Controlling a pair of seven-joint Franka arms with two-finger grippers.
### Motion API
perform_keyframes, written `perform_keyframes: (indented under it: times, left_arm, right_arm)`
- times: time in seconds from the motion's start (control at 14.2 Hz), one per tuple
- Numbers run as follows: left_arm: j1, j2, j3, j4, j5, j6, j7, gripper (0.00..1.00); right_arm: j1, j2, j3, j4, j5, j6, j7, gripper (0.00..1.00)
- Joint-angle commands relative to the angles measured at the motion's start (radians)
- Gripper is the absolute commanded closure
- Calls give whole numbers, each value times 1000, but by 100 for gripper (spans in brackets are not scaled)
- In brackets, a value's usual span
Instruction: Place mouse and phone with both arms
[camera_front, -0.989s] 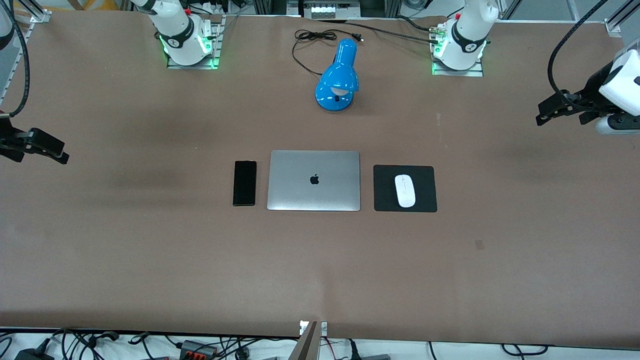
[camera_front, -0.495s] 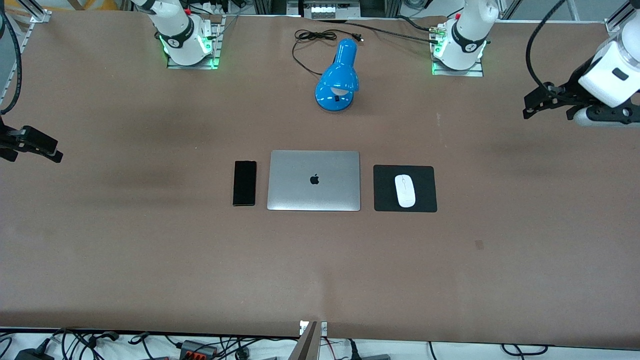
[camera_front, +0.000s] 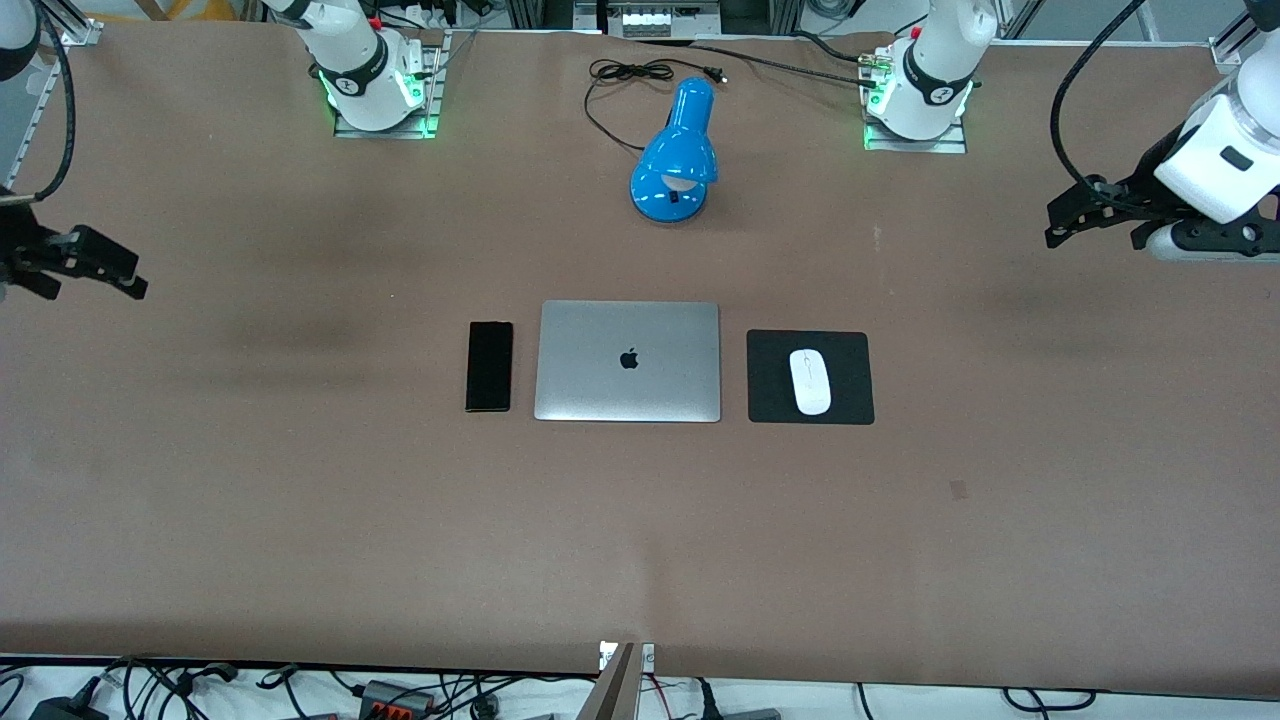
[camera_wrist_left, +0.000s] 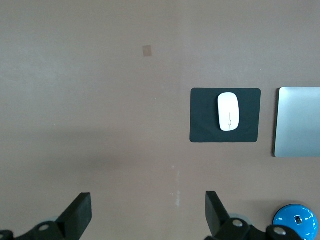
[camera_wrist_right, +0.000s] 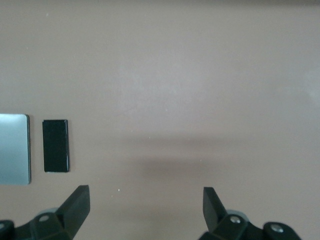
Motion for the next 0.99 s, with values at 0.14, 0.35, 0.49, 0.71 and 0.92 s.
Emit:
perform_keyframes:
  times: [0.14,0.35,0.49,0.71,0.92]
  left_arm:
    - [-15,35,-20,4,14,60,11,0]
    - [-1,42,-44,4,13,68,0,0]
    - [-1,37,-44,7,14,67,0,0]
    - [1,37,-40,7,14,67,0,0]
    - [-5,43,-46,11,20,73,0,0]
  right_arm:
    - [-22,-81,14,-97,-8,25,-23,0]
    - [-24,-81,5,-77,1,5,-7,0]
    - [-22,-82,0,-62,0,-32,-13,0]
    - [-12,-82,14,-62,-2,-30,3,0]
    - [-13,-85,14,-62,-5,-38,34,0]
